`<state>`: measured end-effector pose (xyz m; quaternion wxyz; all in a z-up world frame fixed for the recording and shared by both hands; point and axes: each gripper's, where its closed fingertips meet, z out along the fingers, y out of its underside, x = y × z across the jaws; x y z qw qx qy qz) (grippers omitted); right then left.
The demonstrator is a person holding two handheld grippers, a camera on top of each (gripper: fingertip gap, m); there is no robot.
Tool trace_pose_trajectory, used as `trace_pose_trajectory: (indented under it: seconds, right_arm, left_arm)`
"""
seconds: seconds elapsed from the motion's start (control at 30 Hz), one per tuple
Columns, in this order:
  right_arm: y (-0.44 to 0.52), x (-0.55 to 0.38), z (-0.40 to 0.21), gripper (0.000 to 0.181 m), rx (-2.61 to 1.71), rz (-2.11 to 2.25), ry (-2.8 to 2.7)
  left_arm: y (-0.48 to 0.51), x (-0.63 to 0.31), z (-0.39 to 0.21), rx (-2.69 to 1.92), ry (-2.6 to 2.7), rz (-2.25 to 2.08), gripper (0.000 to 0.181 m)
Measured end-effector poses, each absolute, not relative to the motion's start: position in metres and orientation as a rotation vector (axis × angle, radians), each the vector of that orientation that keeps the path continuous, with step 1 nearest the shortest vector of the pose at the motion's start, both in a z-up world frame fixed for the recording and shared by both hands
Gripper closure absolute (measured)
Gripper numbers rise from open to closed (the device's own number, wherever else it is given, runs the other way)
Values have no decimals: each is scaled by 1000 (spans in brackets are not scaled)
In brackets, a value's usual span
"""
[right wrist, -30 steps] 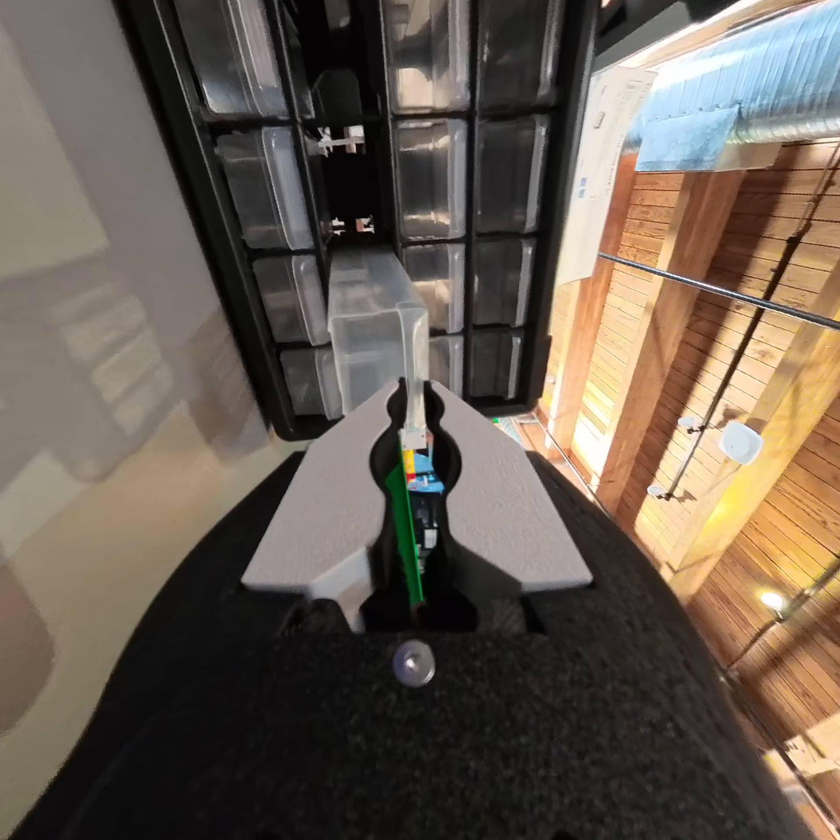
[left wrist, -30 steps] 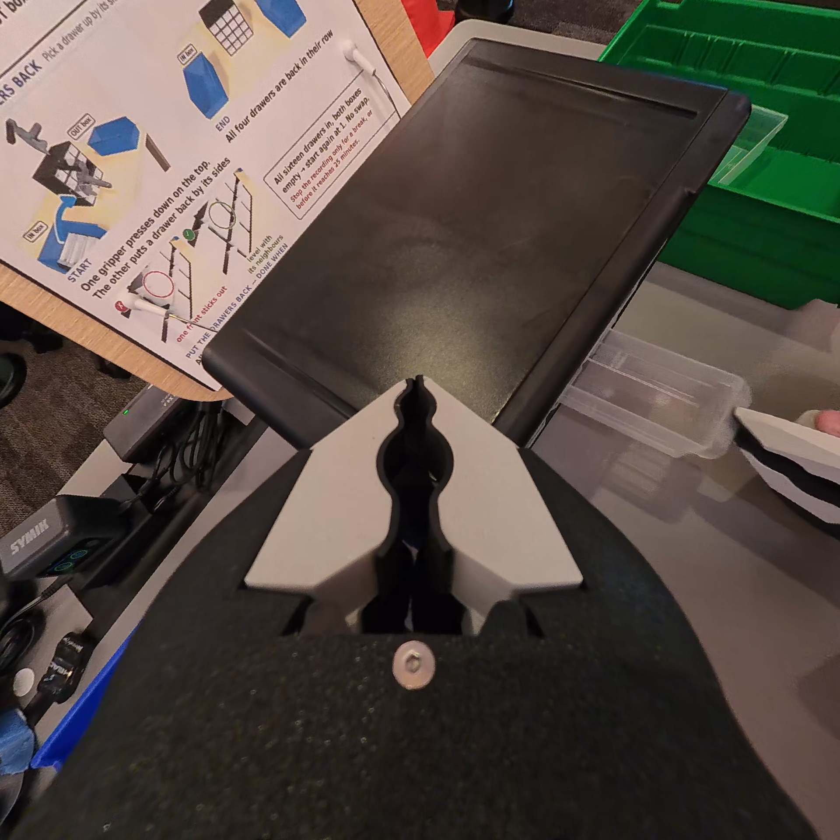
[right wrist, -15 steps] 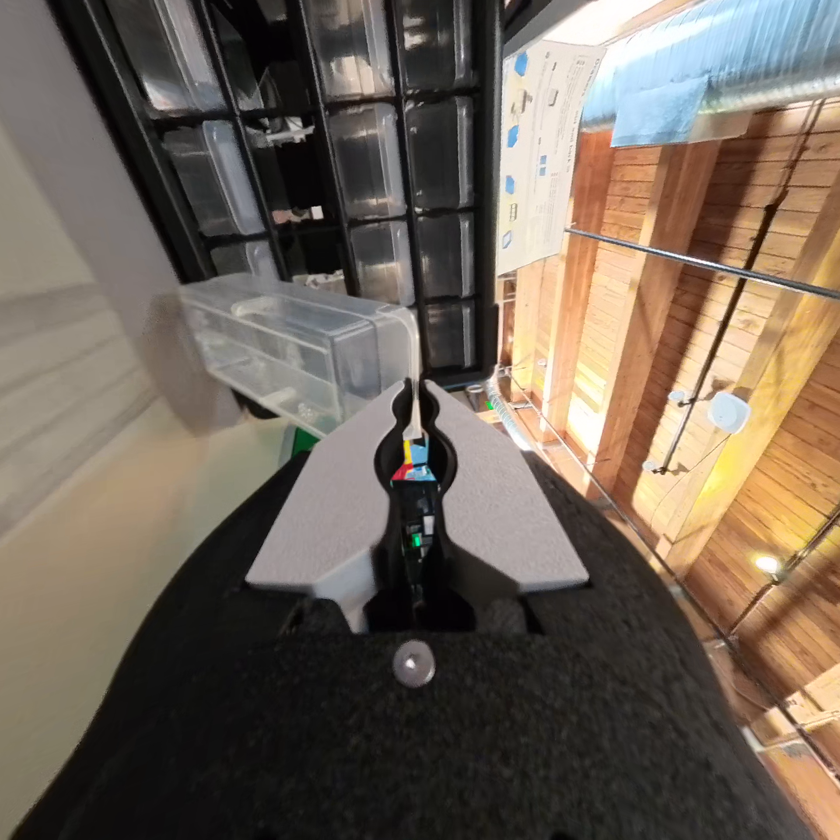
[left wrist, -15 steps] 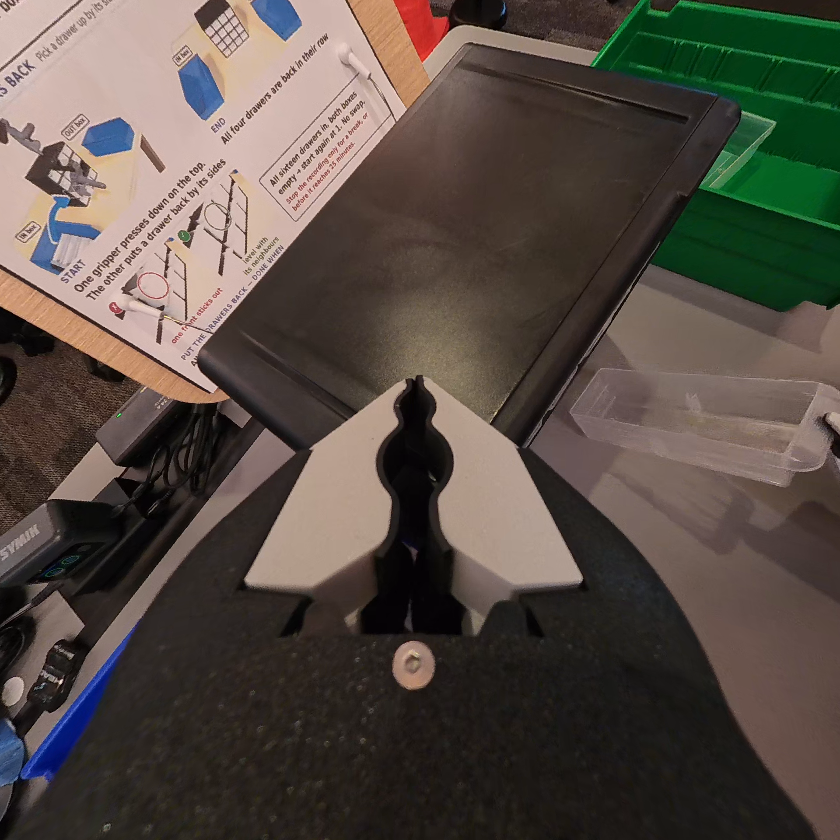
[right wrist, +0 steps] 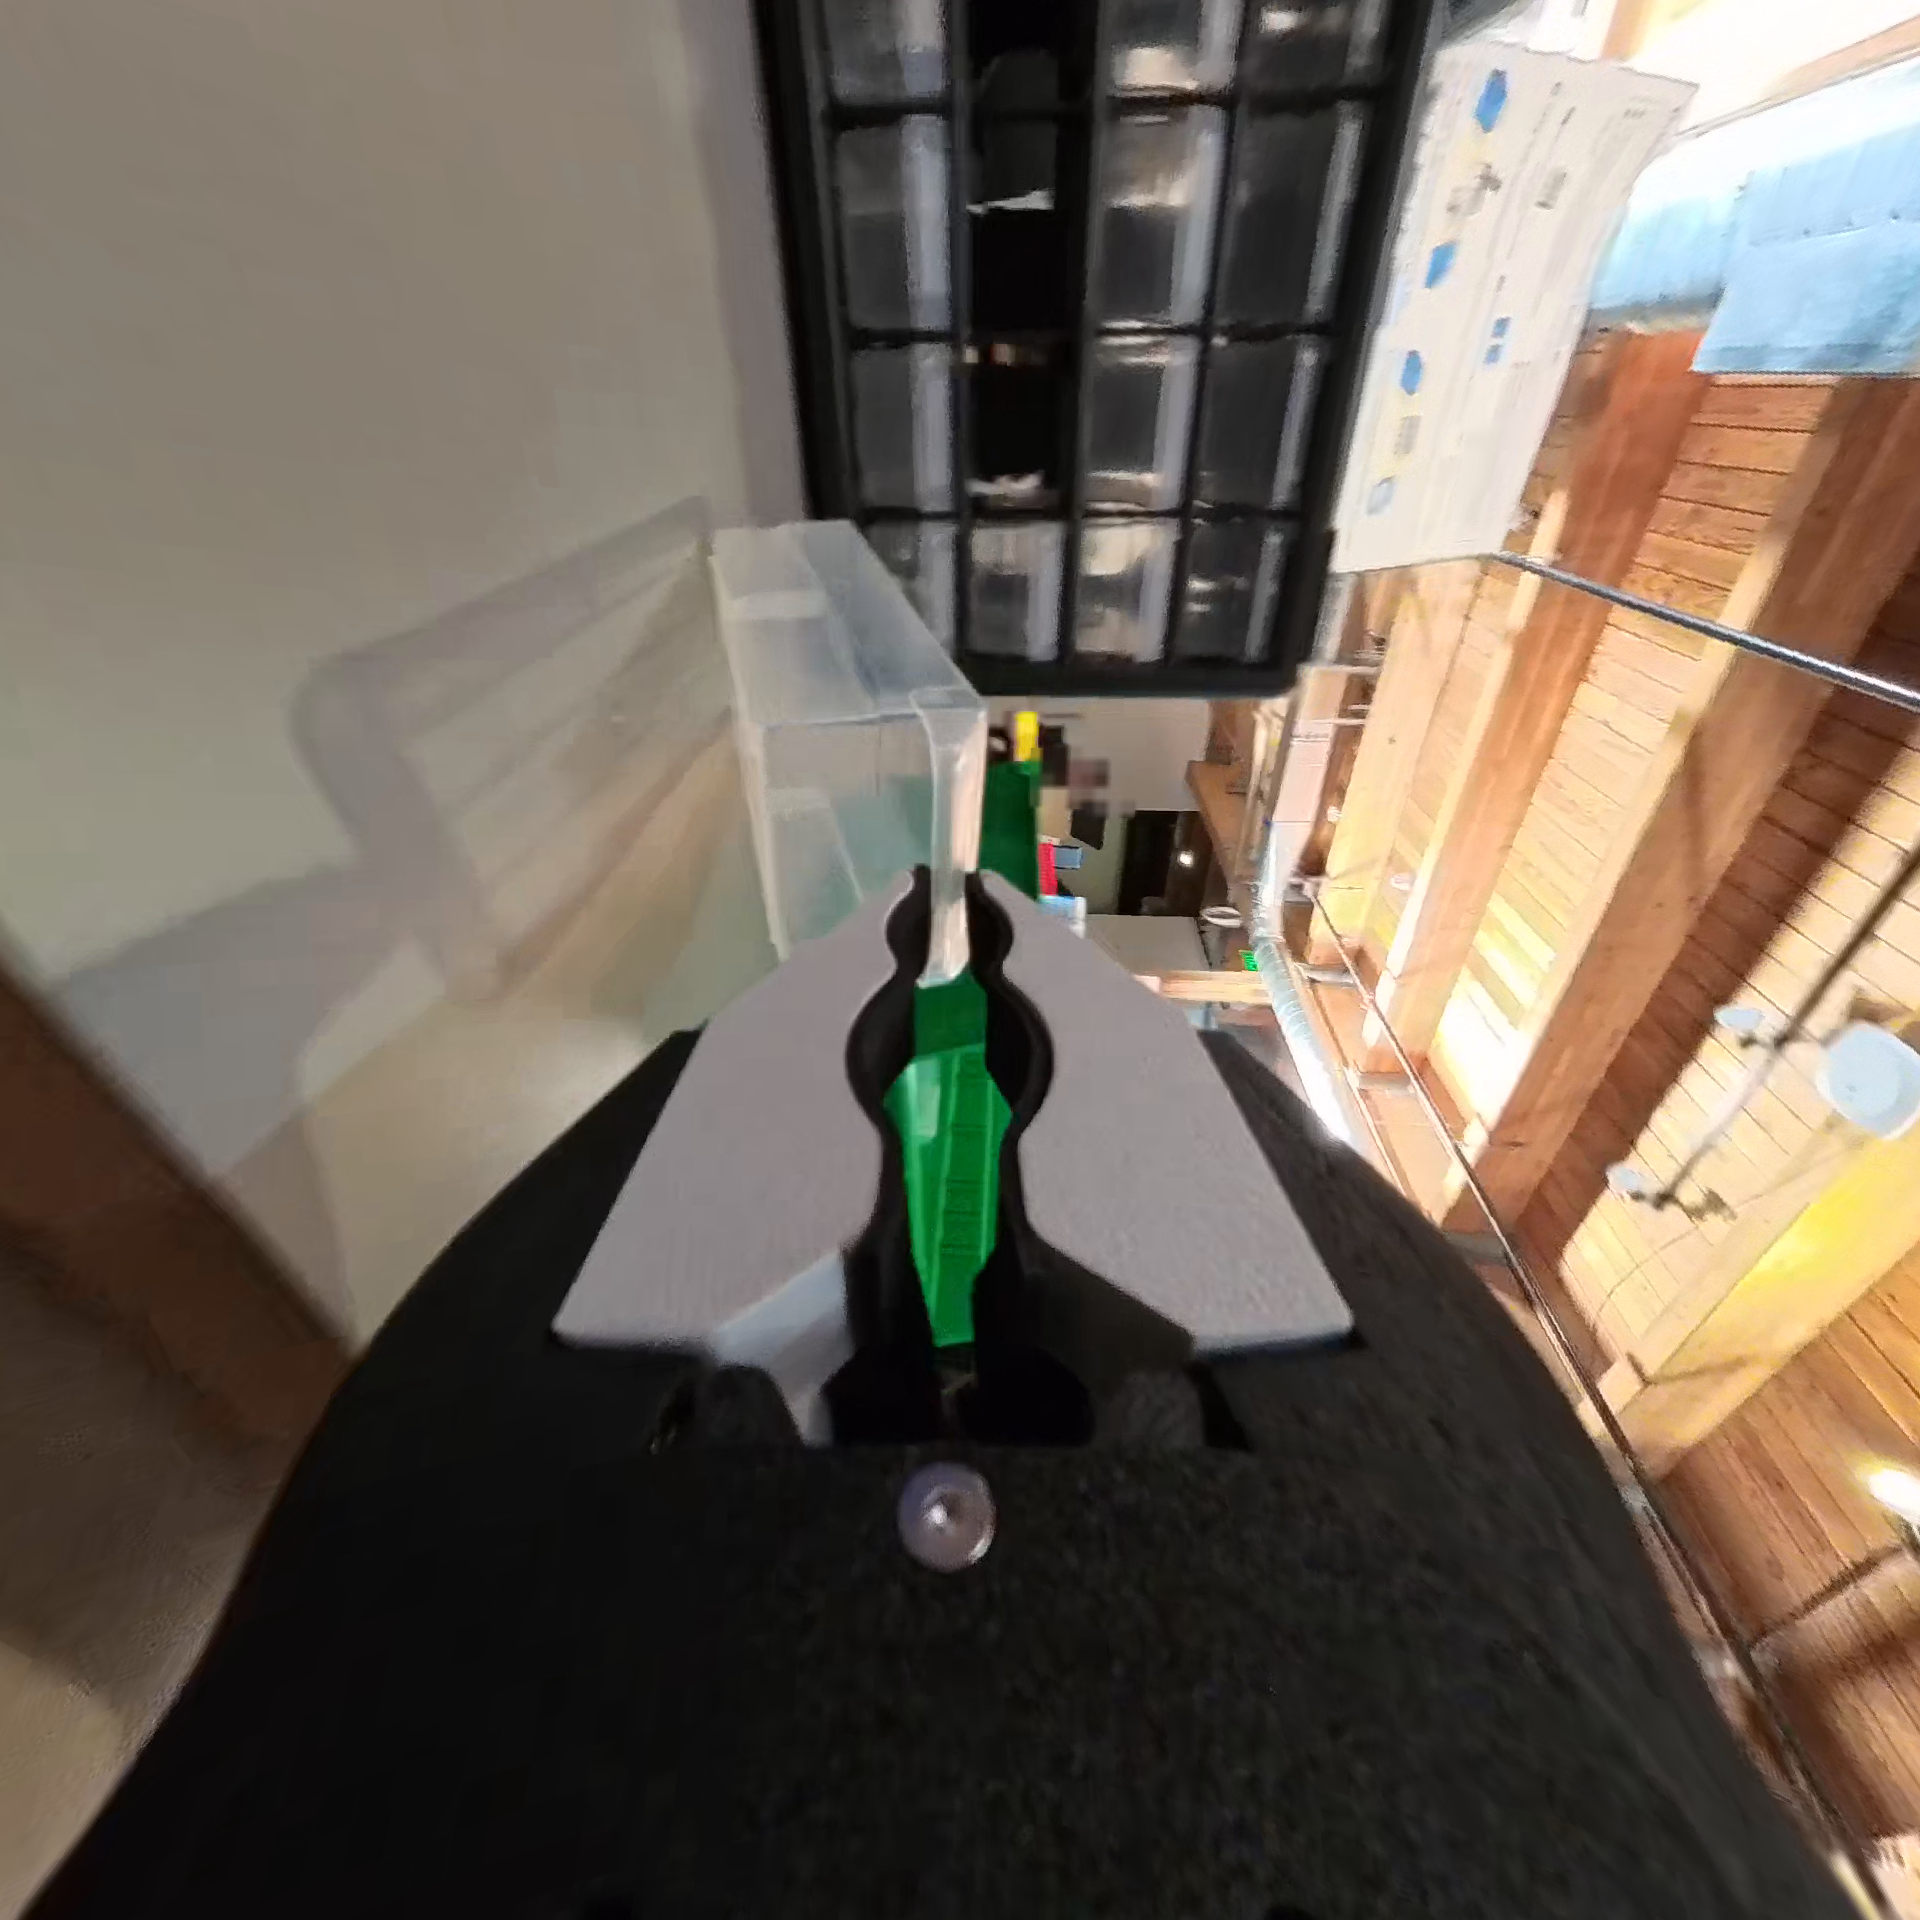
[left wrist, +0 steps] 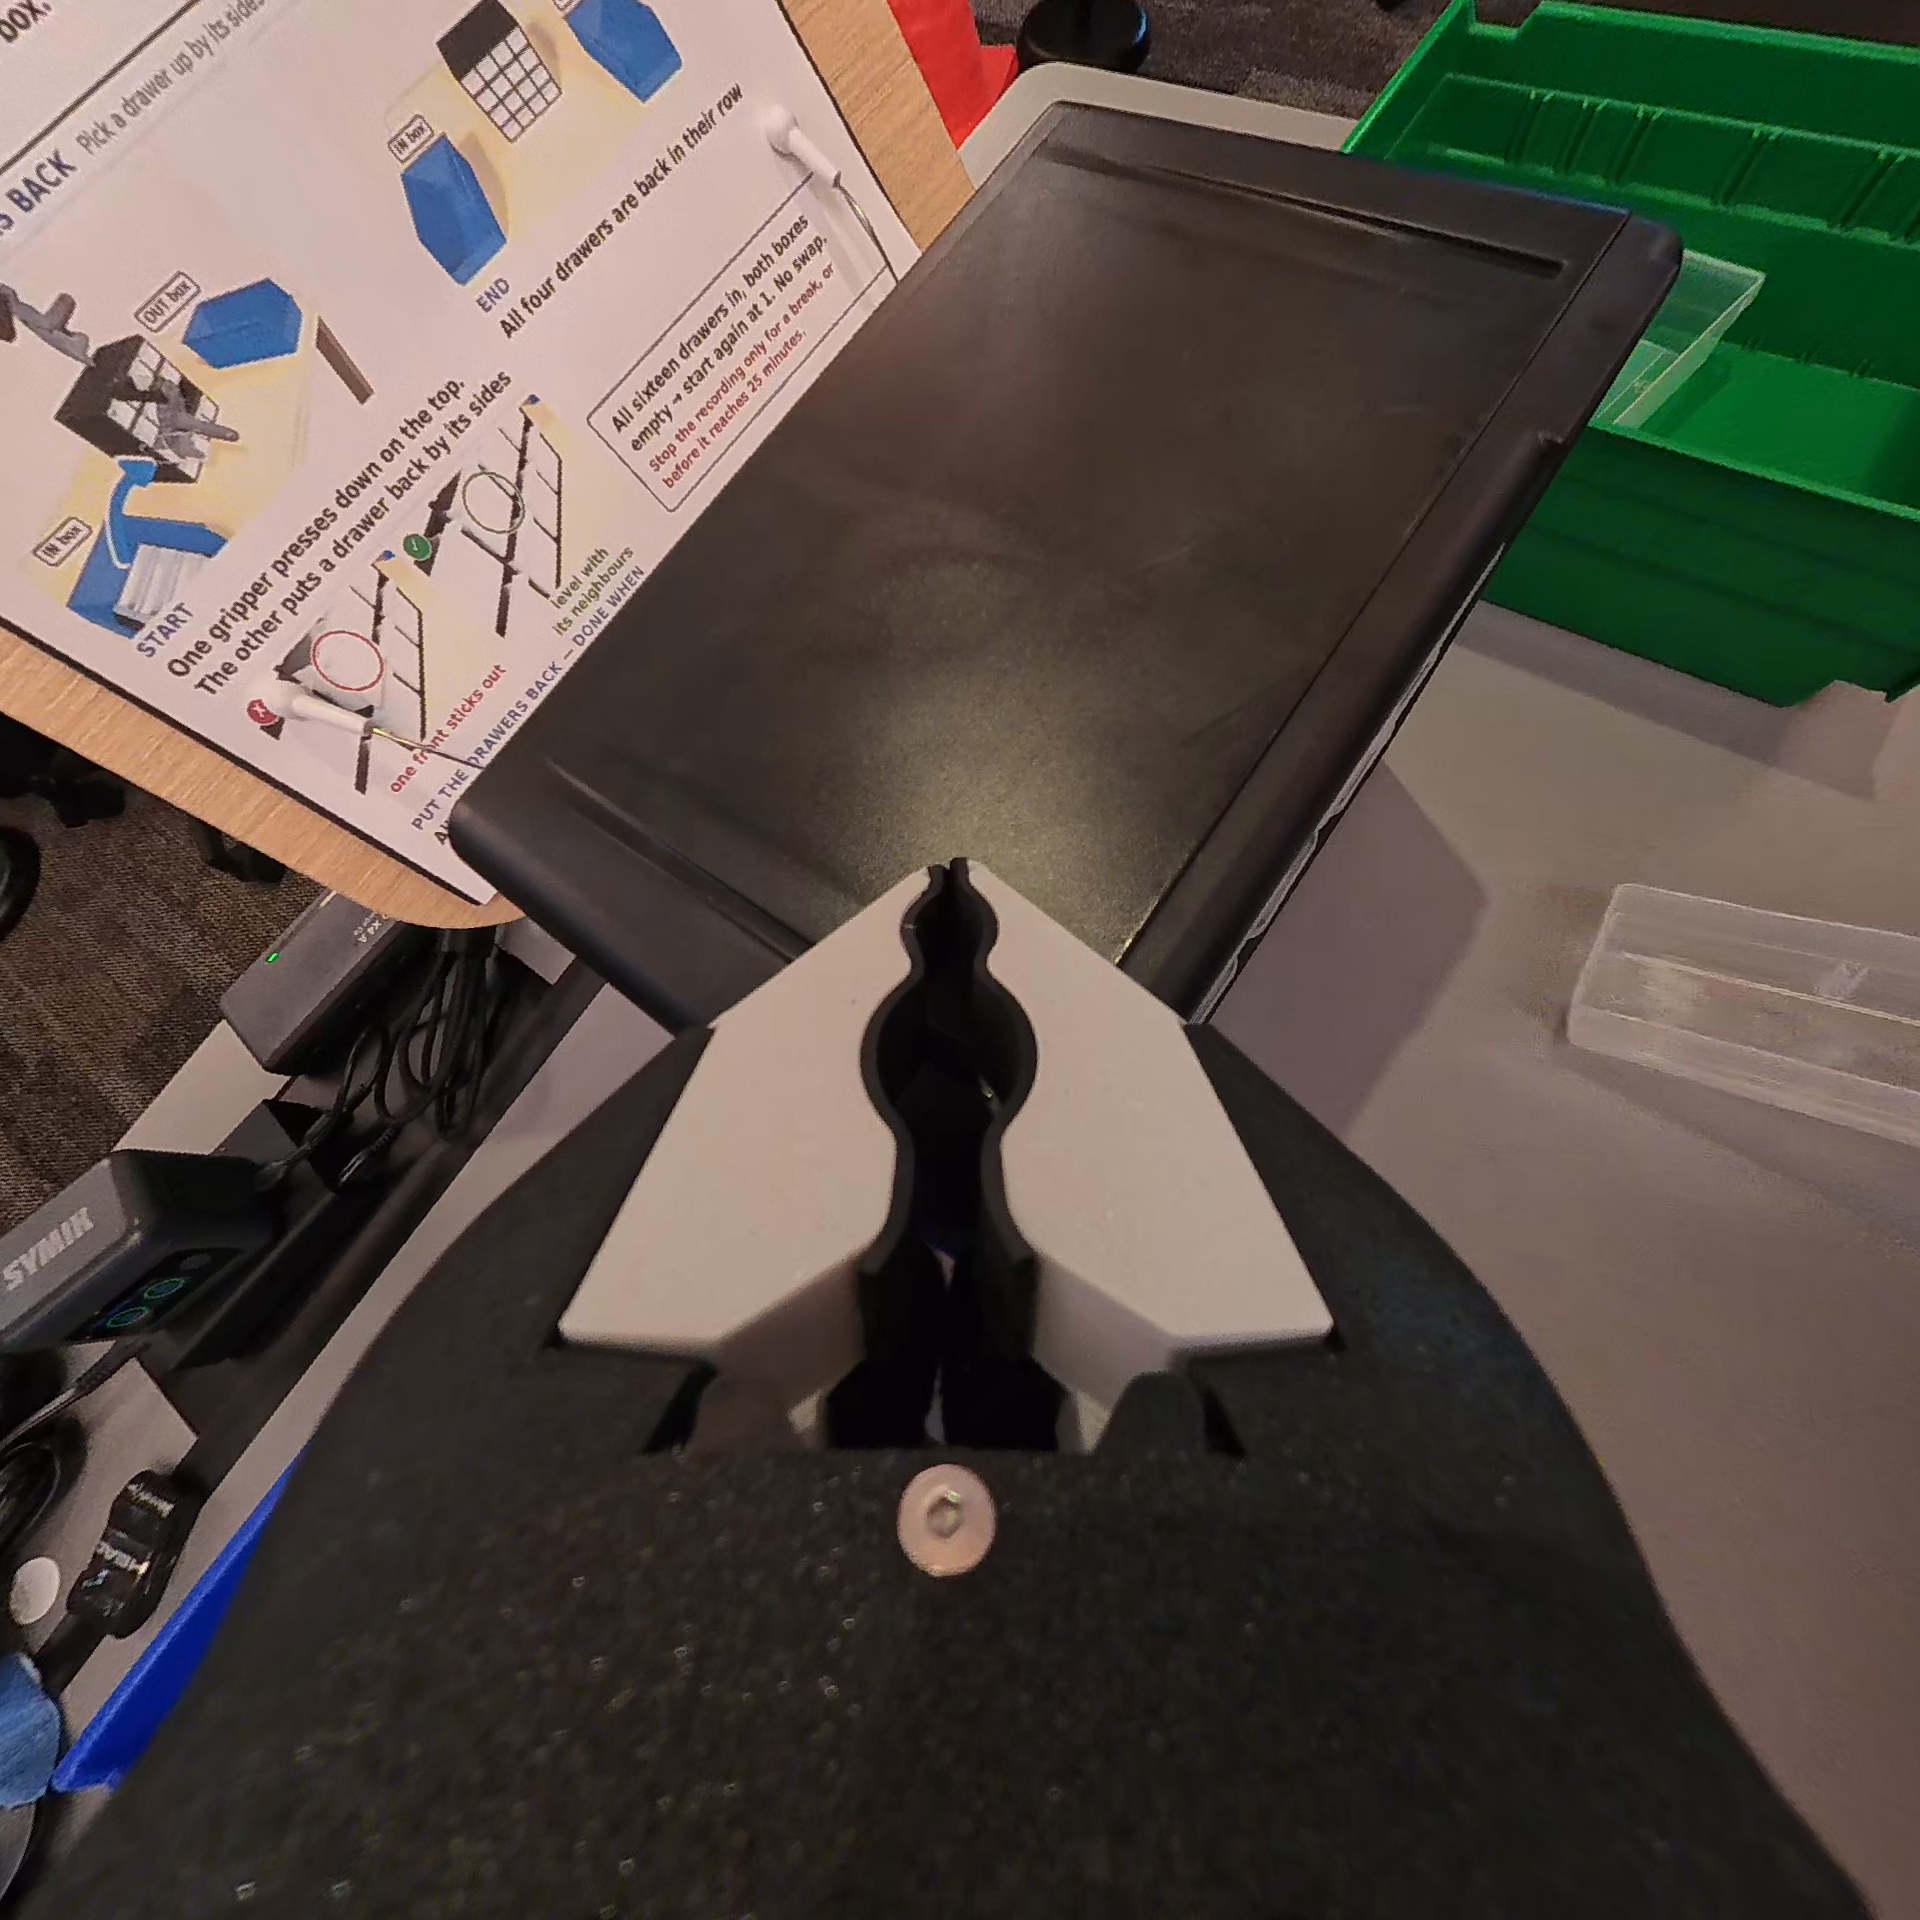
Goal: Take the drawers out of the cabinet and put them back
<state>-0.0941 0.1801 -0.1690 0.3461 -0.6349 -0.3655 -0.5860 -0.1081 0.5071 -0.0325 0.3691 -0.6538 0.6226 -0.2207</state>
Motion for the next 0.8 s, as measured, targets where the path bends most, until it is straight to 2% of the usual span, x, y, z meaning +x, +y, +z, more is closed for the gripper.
trace_pose_trajectory:
  seconds: [0.17,0.3,0.33,0.37,0.43,0.5,0.57,0.67,0.8]
  right_arm:
    - [151,-95,-214,172,-1790,-1473,-1104]
    - [141,-100,-216,172,-1838,-1371,-1053]
    - [138,-100,-219,166,-1887,-1311,-1040]
    - [133,-101,-226,151,-1971,-1222,-1006]
    - [124,-106,-228,143,-2131,-985,-846]
    - [121,-119,-222,127,-2260,-686,-650]
    - [130,-117,-202,126,-2315,-515,-390]
    - [149,-99,-190,112,-2457,-327,-16]
    - [179,-77,-206,99,-2650,-209,153]
  left_arm:
    - [507,-108,-33,-1678,1598,-565,181]
    - [507,-108,-33,-1674,1598,-555,181]
    - [507,-108,-33,-1674,1598,-554,181]
    - [507,-108,-33,-1674,1597,-555,181]
    - [507,-108,-33,-1676,1597,-559,181]
    - [507,-108,-33,-1678,1597,-566,181]
    - [507,-108,-33,-1678,1598,-571,181]
    - [507,-108,-33,-1677,1599,-567,181]
    - [507,-108,-33,-1675,1598,-564,181]
